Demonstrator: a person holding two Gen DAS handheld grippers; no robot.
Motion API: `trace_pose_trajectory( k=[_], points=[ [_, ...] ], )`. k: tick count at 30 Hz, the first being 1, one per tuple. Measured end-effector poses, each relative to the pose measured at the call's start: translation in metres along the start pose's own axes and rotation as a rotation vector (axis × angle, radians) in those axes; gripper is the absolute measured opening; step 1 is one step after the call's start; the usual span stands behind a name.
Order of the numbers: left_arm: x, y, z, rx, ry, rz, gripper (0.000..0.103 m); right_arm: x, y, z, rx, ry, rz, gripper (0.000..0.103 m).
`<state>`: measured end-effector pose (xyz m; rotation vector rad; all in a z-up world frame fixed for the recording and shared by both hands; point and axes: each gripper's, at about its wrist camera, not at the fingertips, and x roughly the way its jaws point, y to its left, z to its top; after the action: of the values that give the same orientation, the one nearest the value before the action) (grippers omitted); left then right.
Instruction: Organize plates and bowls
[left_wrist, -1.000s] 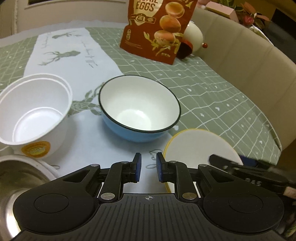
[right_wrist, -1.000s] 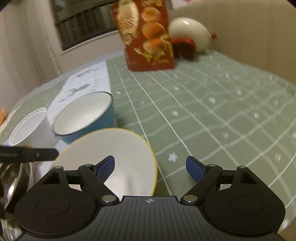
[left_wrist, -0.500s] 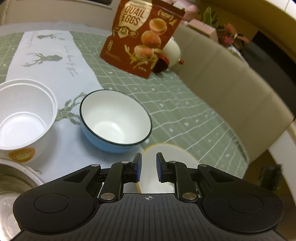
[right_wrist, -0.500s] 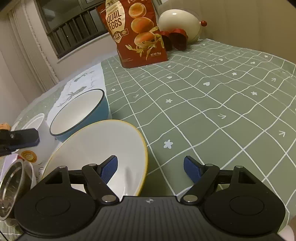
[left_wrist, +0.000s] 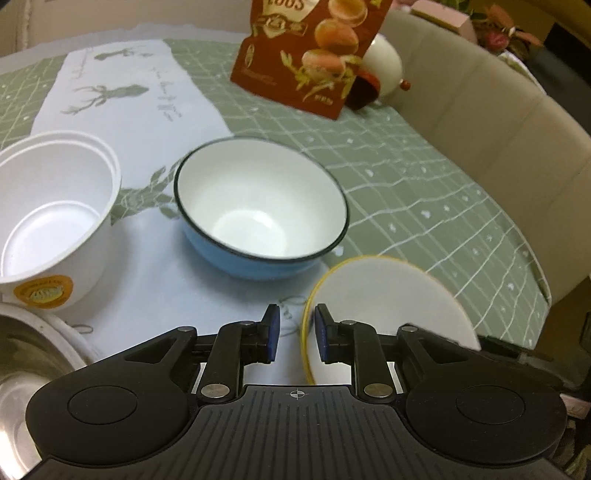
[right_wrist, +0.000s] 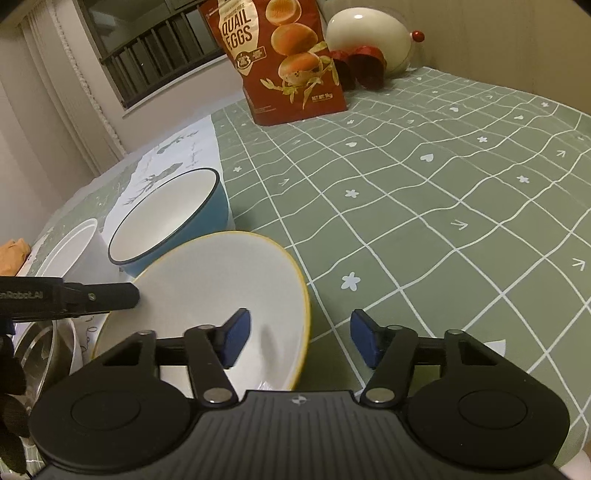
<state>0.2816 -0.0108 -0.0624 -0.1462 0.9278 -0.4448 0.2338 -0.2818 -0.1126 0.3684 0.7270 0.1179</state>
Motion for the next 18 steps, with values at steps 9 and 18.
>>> trace_pose_trajectory(
  k=[9,18],
  points=[
    [0.016,-0.008,-0.016,0.037,0.076,-0.092,0.035,0.011,0.017,-0.005,-0.023,0.034,0.066,0.058],
    [-0.004,-0.001,-0.03,-0.044,0.09,-0.116,0.034,0.001,0.021,-0.011,-0.018,0.07,0.13,0.058]
  ],
)
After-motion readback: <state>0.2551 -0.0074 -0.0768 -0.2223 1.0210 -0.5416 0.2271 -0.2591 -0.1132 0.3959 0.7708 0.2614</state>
